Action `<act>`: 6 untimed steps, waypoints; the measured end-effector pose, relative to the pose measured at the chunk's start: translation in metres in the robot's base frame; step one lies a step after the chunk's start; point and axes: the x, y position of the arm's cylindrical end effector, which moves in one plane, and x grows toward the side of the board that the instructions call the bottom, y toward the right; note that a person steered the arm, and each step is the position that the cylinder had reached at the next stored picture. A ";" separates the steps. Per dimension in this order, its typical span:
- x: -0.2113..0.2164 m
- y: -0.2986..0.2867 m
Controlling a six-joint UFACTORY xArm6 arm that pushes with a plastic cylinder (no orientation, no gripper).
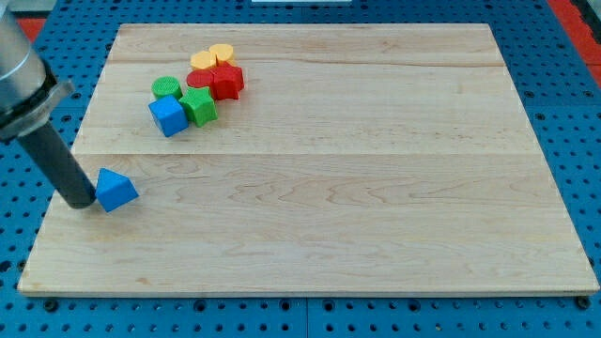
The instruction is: Place the blue triangle at the center left of the board
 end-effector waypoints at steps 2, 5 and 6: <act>0.066 0.085; 0.001 0.053; -0.005 0.041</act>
